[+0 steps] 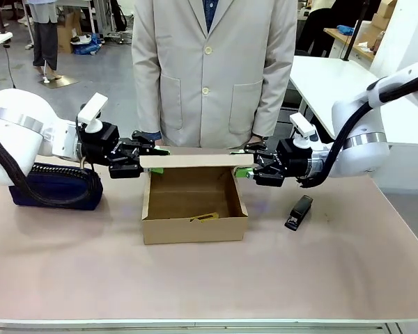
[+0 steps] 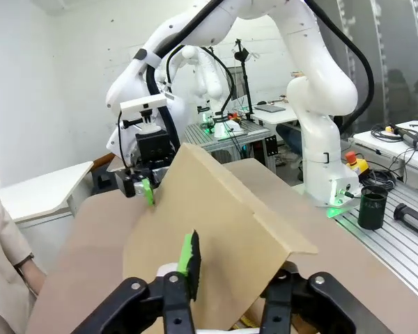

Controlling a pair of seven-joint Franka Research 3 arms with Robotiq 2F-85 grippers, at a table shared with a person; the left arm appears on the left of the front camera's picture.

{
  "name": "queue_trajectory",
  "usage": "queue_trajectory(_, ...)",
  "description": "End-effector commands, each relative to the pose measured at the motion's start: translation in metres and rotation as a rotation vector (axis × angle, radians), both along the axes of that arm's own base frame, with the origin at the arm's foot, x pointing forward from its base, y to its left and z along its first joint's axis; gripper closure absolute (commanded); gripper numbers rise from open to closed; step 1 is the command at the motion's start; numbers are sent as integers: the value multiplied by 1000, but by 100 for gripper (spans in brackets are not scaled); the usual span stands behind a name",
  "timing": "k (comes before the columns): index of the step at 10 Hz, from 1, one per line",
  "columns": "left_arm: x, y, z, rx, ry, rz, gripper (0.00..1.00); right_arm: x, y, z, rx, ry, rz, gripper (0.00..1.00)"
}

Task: Pack the item into the box.
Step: Close the Mailer Box.

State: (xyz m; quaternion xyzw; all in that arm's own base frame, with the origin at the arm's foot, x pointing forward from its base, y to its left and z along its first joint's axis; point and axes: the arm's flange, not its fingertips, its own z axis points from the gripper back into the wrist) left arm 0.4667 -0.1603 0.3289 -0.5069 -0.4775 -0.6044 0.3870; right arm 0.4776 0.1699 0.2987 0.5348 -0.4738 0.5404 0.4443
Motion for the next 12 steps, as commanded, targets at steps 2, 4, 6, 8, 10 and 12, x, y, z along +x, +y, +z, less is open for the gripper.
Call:
queue_trajectory(2, -12, 3, -18, 1, -35, -40, 0, -7, -2, 2, -16, -10, 11, 0)
queue_trajectory(4, -13, 5, -15, 23, -43, -46, 0, -8, -3, 2, -24, -5, 10, 0)
queue_trajectory(6, -17, 12, -10, 70, -46, -85, 0, -8, -7, 2, -28, -2, 4, 0)
queue_trajectory(8, -21, 24, -4, 122, -46, -125, 0, -8, -17, 4, -42, 2, -13, 0)
queue_trajectory(10, -26, 47, 6, 149, -52, -135, 0, -11, -44, 13, -84, 0, -45, 0)
queue_trajectory(12, -29, 70, 20, 92, -100, -28, 0, -13, -76, 26, -91, -24, -96, 0)
